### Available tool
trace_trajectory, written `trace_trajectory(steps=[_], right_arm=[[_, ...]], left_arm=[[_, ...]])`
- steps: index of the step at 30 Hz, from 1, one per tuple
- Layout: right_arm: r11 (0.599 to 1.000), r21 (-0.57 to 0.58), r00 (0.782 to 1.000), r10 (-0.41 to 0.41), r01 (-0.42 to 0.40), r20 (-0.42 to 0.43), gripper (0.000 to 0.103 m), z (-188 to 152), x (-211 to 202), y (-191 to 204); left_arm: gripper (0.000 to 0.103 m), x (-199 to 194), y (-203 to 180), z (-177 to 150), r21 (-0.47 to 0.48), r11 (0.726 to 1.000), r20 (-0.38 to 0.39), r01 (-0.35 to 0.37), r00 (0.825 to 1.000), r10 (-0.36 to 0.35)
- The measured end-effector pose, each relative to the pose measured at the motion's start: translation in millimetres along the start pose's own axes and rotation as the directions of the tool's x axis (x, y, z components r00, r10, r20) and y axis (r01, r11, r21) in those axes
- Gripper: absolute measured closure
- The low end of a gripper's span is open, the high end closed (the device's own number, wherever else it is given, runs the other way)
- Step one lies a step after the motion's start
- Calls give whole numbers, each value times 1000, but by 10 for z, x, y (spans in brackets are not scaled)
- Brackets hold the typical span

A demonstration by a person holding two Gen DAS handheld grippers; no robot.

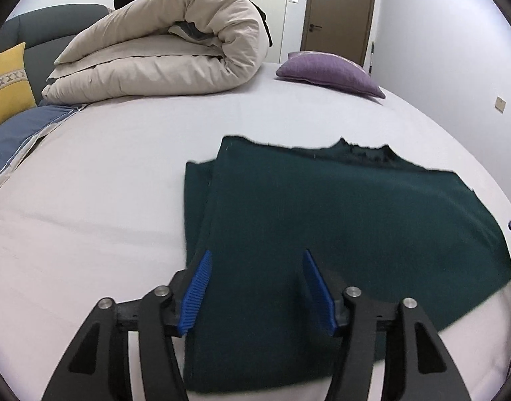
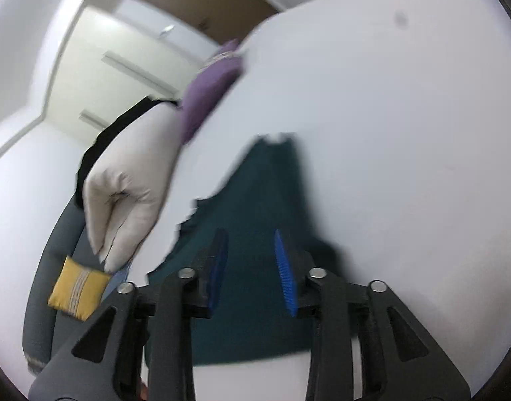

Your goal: Fold small clothes

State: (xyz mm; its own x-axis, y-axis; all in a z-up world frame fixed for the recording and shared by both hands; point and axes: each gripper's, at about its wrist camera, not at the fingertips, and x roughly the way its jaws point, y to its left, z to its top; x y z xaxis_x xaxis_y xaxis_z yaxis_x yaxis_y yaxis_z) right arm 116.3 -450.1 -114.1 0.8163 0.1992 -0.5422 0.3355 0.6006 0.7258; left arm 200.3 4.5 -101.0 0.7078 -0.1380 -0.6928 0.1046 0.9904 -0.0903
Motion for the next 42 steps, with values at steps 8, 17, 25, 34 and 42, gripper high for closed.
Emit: trace_trajectory(steps=[8,17,25,34,42], right_arm=[[969,-209,940,58,-134,-335,61,-431,1737,1249],[986,-135,958,57,-98,-280,66,-314,2010,859],[998,10,996,-60,61,-65,66,224,1239,126],[975,-160,921,81,-151,-381,58,-792,1466,754],[998,17,974,68,-66,-218,68,-549,968,42]], left_arm=[[40,559,-54,216,38,995,-81,-94,992,97],[38,600,-6,139,35,997,-79,-76,994,78],[37,607,-9,137,42,996,-76,-79,994,82],[37,587,18,131,33,998,-78,-62,995,65],[18,482,433,3,-104,995,-118,10,993,-22]])
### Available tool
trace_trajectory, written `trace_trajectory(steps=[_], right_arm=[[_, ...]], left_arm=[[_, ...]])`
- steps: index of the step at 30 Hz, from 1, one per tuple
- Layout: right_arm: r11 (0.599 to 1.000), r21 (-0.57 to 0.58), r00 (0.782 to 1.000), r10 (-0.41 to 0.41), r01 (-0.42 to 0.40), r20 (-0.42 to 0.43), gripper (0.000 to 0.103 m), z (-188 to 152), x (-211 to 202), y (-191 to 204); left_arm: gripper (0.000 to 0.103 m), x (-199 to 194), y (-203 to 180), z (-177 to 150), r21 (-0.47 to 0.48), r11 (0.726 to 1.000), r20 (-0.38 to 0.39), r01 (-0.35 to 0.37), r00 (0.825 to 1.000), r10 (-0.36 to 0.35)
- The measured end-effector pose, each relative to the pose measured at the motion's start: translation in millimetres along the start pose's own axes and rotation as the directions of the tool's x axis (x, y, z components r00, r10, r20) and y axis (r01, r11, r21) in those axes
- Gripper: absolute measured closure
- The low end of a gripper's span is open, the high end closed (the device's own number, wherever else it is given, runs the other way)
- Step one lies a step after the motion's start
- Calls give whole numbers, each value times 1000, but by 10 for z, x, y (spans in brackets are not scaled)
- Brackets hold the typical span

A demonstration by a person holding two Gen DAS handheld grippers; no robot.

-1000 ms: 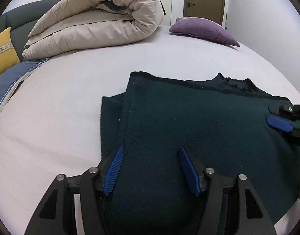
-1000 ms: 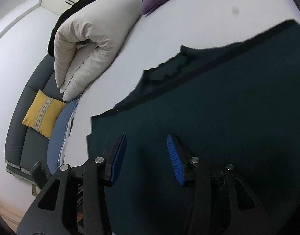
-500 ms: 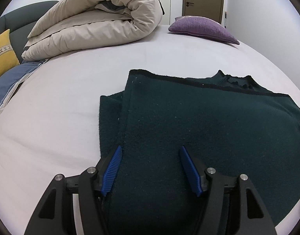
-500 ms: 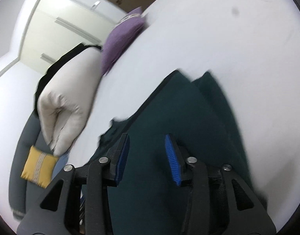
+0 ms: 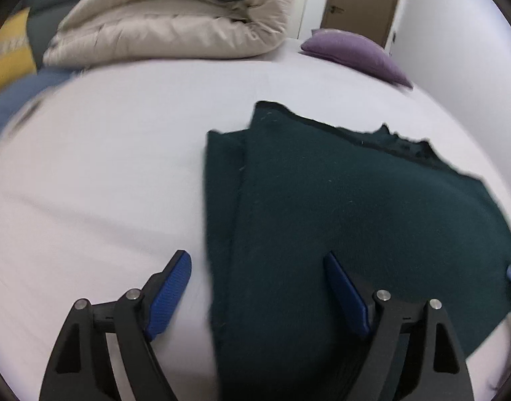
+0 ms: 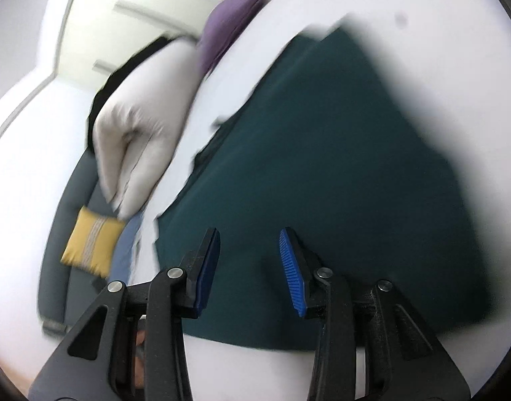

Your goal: Fold small clothes

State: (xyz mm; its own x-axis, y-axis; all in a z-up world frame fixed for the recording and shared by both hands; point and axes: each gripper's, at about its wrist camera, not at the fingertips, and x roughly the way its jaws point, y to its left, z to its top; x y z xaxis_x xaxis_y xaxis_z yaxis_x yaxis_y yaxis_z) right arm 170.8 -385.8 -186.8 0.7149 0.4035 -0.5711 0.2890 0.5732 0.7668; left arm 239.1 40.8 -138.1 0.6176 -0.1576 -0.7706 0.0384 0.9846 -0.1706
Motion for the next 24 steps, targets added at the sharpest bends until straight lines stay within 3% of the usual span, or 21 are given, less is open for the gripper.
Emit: trace_trajectory(steps=[4,7,10,16,21,24], right_arm=[[993,45,986,-118,113,117,59,-6,-769,-275],[985,61,972,-168,160,163,45,-21,-1291,-439],[984,72,967,-174,163,184,45,-31,-1587,-549],[988,36,978,-152,148,140,45,109,-1657,-565],[981,48,982,-187,185,38,45,269,-1180,-530],[984,78,987,-162,161,2,45,357,-974,-552]], left_arm=[[26,-230,76,-84,-4,1000,8,-29,1000,29],[30,-422,119,-165,-19,999,28,-51,998,51],[31,-659,106,-210,-26,998,71,-55,996,57],[30,-791,-323,-162,61,997,86,38,995,-44],[30,-553,-704,-126,77,988,45,130,990,-134],[30,-380,-883,-150,61,980,0,189,982,-189]])
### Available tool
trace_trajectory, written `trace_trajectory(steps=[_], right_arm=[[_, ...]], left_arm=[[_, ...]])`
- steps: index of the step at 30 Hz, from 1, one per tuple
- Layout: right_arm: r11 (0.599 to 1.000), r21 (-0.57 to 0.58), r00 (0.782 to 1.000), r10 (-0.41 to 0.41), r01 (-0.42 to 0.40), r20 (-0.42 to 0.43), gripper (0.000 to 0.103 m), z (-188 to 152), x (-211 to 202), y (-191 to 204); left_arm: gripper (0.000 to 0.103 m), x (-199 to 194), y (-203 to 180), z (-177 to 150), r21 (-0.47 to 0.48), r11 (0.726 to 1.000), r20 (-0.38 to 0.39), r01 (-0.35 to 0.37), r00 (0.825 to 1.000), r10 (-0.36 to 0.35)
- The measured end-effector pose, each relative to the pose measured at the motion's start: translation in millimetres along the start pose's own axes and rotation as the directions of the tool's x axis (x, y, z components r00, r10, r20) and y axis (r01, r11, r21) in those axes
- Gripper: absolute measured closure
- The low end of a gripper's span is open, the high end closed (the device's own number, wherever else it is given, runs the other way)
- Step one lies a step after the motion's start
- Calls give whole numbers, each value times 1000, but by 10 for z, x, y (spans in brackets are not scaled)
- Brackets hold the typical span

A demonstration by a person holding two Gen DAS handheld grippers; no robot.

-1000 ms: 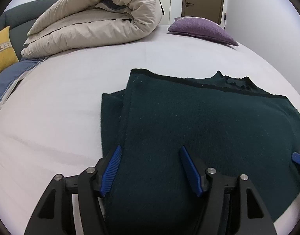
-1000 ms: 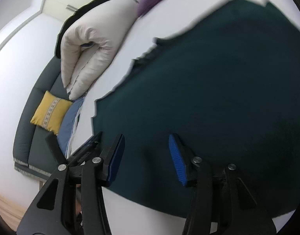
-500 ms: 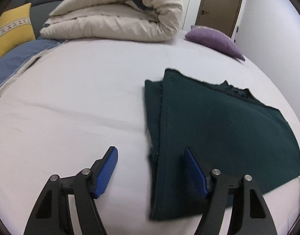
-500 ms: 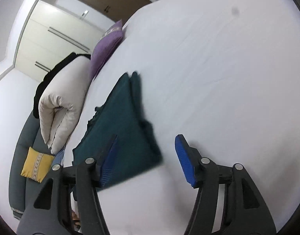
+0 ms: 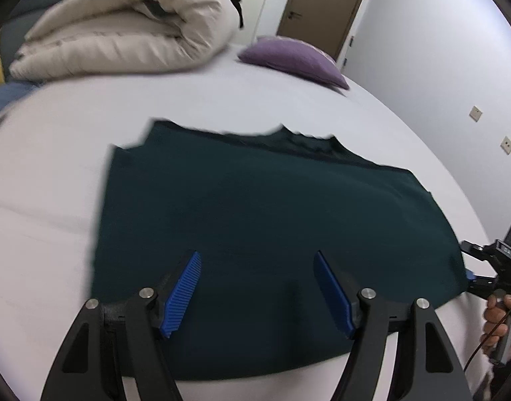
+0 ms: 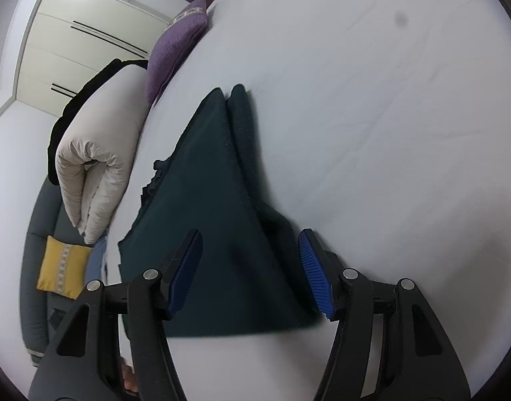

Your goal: Fold small clothes

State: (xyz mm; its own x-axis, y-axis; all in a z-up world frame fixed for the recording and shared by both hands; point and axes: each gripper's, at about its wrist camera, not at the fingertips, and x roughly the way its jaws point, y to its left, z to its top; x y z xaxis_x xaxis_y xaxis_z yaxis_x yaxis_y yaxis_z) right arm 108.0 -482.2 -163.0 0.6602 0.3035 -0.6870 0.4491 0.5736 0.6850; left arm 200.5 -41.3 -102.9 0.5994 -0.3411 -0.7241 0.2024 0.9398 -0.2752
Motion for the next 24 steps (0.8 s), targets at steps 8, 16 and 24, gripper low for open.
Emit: trace_trajectory(steps=[8,16,24], right_arm=[[997,43,989,71,-66,-129,44,118,266,71],[998,39,981,48,-41,-187,79,131,507,152],[1000,5,989,2,-2,-145,89,65,521,203]], left_arm=[[29,327,-155,-38,10,1000,-49,6,999,-5],[29,371,-118,-82,34,999,-60,22,998,-20],[29,373,-141,-95,46,999,-56,20,998,-17]])
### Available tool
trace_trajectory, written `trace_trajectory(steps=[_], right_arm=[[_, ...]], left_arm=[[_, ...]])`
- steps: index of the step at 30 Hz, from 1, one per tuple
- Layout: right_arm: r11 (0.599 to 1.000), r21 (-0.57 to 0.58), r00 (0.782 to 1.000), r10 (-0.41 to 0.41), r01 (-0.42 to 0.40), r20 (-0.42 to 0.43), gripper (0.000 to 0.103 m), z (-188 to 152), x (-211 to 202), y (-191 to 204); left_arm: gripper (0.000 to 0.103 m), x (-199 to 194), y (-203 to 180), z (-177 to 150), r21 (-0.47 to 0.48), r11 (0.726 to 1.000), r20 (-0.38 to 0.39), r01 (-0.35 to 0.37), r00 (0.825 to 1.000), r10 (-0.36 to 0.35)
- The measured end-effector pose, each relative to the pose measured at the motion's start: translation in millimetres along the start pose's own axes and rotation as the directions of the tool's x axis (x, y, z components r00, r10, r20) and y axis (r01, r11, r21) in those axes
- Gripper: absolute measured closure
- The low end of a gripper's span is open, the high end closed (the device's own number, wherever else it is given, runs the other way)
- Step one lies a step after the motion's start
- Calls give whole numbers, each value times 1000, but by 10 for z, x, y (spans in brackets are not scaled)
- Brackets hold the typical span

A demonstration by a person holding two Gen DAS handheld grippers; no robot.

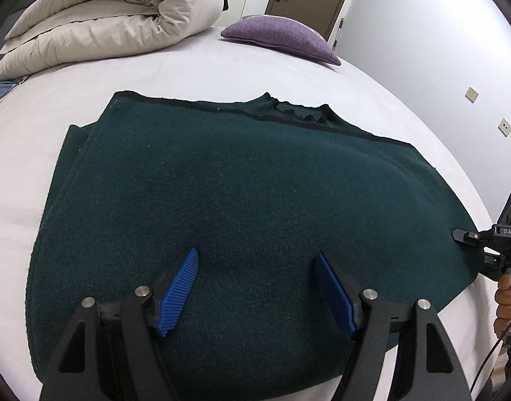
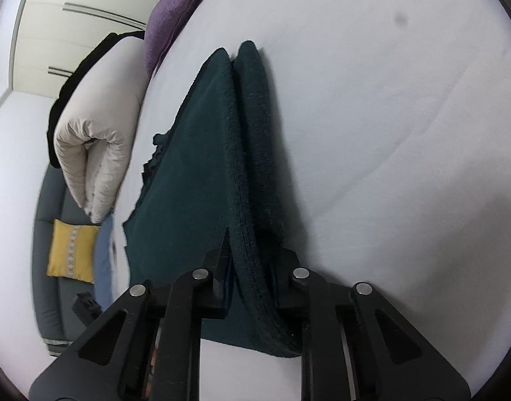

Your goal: Fold small clothes

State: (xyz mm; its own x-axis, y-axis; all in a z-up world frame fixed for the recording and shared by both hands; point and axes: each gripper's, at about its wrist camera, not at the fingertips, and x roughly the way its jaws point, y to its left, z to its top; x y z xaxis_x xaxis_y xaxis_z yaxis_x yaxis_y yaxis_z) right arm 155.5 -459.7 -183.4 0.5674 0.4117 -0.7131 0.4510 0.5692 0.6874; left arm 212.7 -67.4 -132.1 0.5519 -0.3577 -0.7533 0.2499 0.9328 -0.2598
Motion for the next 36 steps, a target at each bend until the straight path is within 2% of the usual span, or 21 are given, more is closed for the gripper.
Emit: trace_trajectory(steps=[4,6,7,8,10,12,14,15,16,17,19,20,21,24,27,29,31,32,33,35,36], right_arm=[[987,-102,992,-119,123,43,90,-44,-15,270],[969,-160,981,-179,188,72,91,-73,-34,456],[960,-184,977,-197,209,83,91,-87,-42,547],[945,-221,970,-222,239,100,91,-112,-40,696],[902,-314,954,-267,297,135,91,-192,-18,1025],[837,-433,943,-290,333,165,91,-359,98,1486],[728,-598,941,-292,335,172,91,-678,359,2068],[691,-645,942,-292,326,164,91,-789,460,2219],[634,-707,943,-295,312,152,91,-954,625,2408],[572,-763,940,-315,300,134,91,-1123,840,2554],[497,-812,924,-360,307,129,91,-1311,1126,2644],[484,-823,922,-370,298,116,91,-1380,1241,2651],[488,-824,924,-369,286,102,91,-1409,1287,2643],[469,-827,918,-374,309,131,91,-1453,1318,2615],[459,-833,921,-361,309,143,91,-1452,1270,2601],[442,-839,921,-354,317,161,91,-1483,1247,2599],[429,-843,921,-349,323,176,91,-1534,1233,2616],[409,-850,919,-344,332,193,91,-1568,1222,2629],[395,-854,918,-341,338,205,90,-1620,1226,2597],[387,-857,919,-332,339,214,89,-1654,1210,2592],[388,-858,922,-323,336,214,87,-1684,1221,2591]], left_arm=[[31,-34,31,5,-17,1000,11,22,1000,-22],[36,-92,94,19,-52,998,24,44,999,-43],[42,-115,127,35,-67,996,27,54,998,-53],[46,-171,202,65,-103,991,38,80,996,-76],[47,-285,316,107,-151,982,73,113,992,-102],[47,-444,490,160,-205,967,124,152,984,-128],[39,-541,639,225,-250,948,149,199,975,-165],[35,-571,727,266,-278,930,156,240,967,-203],[28,-577,766,285,-293,919,160,265,961,-226],[24,-567,806,306,-316,901,164,298,952,-257],[19,-493,856,332,-359,866,153,348,937,-313],[19,-420,856,341,-376,850,137,370,929,-343],[19,-364,830,354,-384,843,121,378,925,-360],[18,-148,748,408,-411,829,61,380,918,-391],[16,10,660,494,-445,804,39,394,906,-422],[12,54,579,559,-448,800,32,399,901,-432],[11,104,468,646,-433,807,12,402,898,-440],[12,149,409,696,-421,814,-9,401,895,-446],[14,215,347,735,-411,821,-35,397,893,-449],[42,362,260,774,-402,833,-95,380,888,-451],[47,412,235,782,-399,839,-117,369,887,-446]])
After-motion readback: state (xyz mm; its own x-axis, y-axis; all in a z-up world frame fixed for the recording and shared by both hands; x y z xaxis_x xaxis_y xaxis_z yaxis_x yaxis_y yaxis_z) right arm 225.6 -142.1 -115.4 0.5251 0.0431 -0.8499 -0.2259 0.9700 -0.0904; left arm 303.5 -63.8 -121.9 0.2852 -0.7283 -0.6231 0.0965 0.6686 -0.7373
